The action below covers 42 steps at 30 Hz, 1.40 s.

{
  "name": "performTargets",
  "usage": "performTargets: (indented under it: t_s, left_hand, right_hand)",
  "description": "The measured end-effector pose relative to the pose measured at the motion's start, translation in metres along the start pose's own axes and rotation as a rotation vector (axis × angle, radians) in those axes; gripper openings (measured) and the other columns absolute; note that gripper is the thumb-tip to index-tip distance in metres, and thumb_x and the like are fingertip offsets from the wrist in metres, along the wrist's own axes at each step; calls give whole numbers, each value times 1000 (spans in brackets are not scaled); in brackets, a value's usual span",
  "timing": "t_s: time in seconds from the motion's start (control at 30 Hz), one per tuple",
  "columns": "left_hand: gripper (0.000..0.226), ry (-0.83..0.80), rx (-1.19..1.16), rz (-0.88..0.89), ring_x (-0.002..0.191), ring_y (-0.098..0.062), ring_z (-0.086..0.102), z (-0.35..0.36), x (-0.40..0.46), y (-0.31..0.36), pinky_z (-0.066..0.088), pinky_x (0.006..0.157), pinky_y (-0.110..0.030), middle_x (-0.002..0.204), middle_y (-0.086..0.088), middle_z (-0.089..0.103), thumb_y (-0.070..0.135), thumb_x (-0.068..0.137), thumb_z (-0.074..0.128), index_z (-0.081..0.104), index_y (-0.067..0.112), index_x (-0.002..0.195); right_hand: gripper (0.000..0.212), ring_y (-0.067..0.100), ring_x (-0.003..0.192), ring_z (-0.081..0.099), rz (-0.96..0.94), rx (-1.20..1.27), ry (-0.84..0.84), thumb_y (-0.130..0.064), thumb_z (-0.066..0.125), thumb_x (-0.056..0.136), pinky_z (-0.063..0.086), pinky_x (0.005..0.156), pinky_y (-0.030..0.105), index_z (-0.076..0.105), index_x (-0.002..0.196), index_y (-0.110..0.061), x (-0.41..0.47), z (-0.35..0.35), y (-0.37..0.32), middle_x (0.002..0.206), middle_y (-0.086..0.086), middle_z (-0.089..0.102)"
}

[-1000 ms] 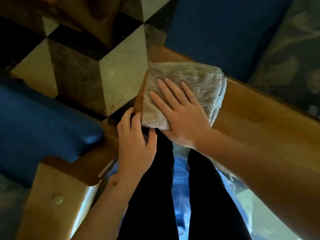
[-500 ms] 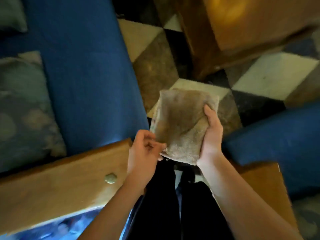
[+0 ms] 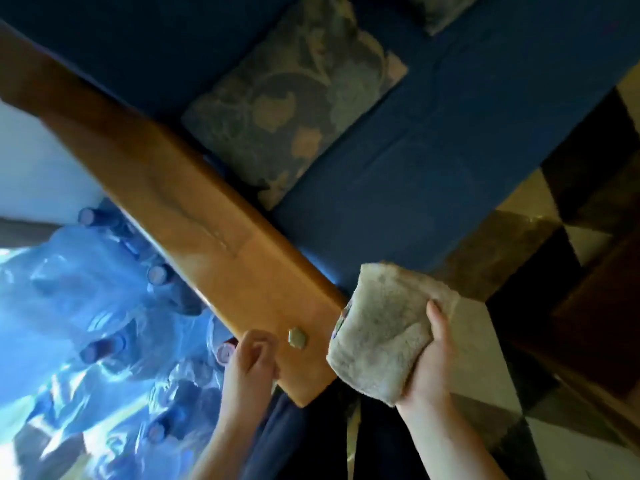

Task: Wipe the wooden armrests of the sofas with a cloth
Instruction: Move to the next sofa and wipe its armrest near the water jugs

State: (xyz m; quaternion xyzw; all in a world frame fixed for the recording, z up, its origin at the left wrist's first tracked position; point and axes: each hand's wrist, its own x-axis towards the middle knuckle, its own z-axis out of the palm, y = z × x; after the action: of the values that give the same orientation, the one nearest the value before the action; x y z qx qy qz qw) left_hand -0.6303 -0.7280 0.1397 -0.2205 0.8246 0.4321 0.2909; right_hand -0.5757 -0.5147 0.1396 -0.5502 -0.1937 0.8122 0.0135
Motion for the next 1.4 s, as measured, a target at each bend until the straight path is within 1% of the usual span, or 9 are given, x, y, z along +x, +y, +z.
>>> performTargets:
  t_s: [0.1, 0.23, 0.33, 0.5, 0.77, 0.93, 1.07, 1.27, 1.4]
  left_hand:
    - [8, 88, -20, -55, 72, -26, 61, 4, -2, -24, 54, 75, -53, 72, 5, 64, 21, 80, 58, 64, 24, 85]
    - [21, 107, -95, -93, 75, -21, 68, 14, -13, -67, 57, 74, -49, 81, 8, 70, 23, 78, 58, 64, 36, 92]
    - [12, 152, -235, -181, 83, -31, 71, 24, -22, -101, 57, 82, -60, 85, -5, 73, 19, 89, 62, 67, 29, 93]
    - [19, 129, -304, -270, 80, -23, 71, 32, -49, -144, 58, 79, -52, 84, -2, 74, 6, 95, 59, 67, 23, 93]
    - [19, 38, -274, -206, 73, -19, 68, -11, -57, -166, 55, 75, -37, 78, 7, 71, 8, 95, 60, 63, 25, 88]
    - [19, 123, -229, -163, 75, -12, 67, -26, -28, -151, 53, 74, -33, 77, 10, 69, 15, 96, 60, 60, 34, 93]
    - [15, 157, -237, -103, 78, -13, 67, -23, 5, -128, 53, 75, -34, 76, 8, 68, 18, 94, 60, 60, 33, 94]
    - [9, 172, -418, -210, 86, -27, 69, -13, 30, -94, 56, 85, -56, 85, 1, 71, 23, 88, 55, 57, 32, 90]
    - [20, 201, -414, -220, 76, -15, 67, -16, 34, -91, 57, 74, -42, 79, 5, 70, 14, 90, 51, 60, 32, 89]
  right_hand:
    - [77, 28, 123, 69, -18, -383, -39, -76, 59, 80, 52, 108, 46, 75, 125, -16, 10, 17, 10, 125, 11, 76]
    - [60, 4, 101, 71, -330, -970, -217, -71, 52, 82, 55, 98, 30, 72, 115, -25, 10, 44, 52, 99, -9, 78]
    - [55, 23, 135, 60, -653, -1331, -421, -51, 51, 98, 43, 118, 49, 62, 144, -23, 19, 46, 102, 139, 7, 68]
    - [79, 26, 162, 17, -1177, -2162, -612, -47, 48, 98, 8, 133, 46, 28, 164, -9, 41, 17, 165, 172, 13, 24]
    - [75, 26, 157, 34, -1402, -2447, -1866, -48, 60, 91, 15, 132, 46, 49, 156, -13, 74, 62, 148, 164, 8, 46]
    - [70, 22, 158, 31, -1436, -2271, -2092, -51, 62, 98, 13, 132, 43, 49, 157, -16, 103, 84, 115, 166, 5, 42]
    - [71, 21, 159, 29, -1451, -2250, -1877, -54, 57, 99, 17, 132, 44, 44, 160, -20, 119, 83, 92, 169, 3, 36]
    - [72, 29, 159, 25, -1289, -2035, -135, -46, 48, 104, 22, 129, 54, 33, 162, -7, 49, -3, 150, 170, 10, 25]
    - [92, 30, 163, 6, -1062, -2075, -10, -51, 49, 96, 4, 132, 51, 10, 167, -9, 20, -20, 207, 175, 13, 7]
